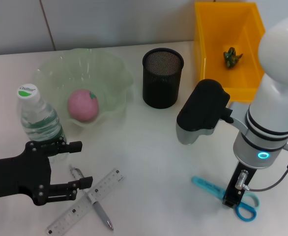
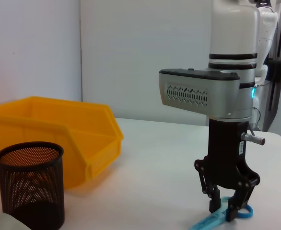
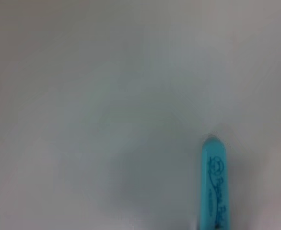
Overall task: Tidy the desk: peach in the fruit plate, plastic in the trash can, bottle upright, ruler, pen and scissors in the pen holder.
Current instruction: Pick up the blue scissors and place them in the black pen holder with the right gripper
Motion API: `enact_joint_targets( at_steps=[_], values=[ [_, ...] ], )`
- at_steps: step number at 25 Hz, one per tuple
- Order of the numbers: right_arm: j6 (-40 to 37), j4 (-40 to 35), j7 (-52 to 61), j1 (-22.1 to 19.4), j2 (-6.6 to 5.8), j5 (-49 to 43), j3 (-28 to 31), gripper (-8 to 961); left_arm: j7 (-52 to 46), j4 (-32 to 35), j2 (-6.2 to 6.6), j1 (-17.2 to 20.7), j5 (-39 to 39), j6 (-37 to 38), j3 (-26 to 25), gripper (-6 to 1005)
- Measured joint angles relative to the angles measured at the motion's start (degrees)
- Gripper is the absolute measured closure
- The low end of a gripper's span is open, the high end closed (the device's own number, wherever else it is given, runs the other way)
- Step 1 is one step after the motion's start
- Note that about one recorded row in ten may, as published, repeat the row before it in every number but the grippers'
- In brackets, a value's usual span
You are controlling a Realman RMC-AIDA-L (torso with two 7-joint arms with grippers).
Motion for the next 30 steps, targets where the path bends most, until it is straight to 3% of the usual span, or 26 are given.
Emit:
enact_joint_targets(
  at_steps=[7, 17, 30],
  values=[
    [-0.12, -3.02, -0.98, -0.39, -0.02, 1.37, 0.28, 695, -0.03, 0.22, 0.0, 0.01, -0.14, 0.0, 0.0, 213],
    [-1.74, -6.32, -4.86, -1.55, -0.4, 7.4, 13.05, 703, -0.1, 0.15, 0.03, 0.19, -1.11, 0.07, -0.13, 212],
    [3.4, -3.79, -17.7, -7.77, -0.44, 19.82, 29.42, 703, -0.91, -0.15, 0.03, 0.44, -4.88, 2.95, -2.2, 213]
  ],
)
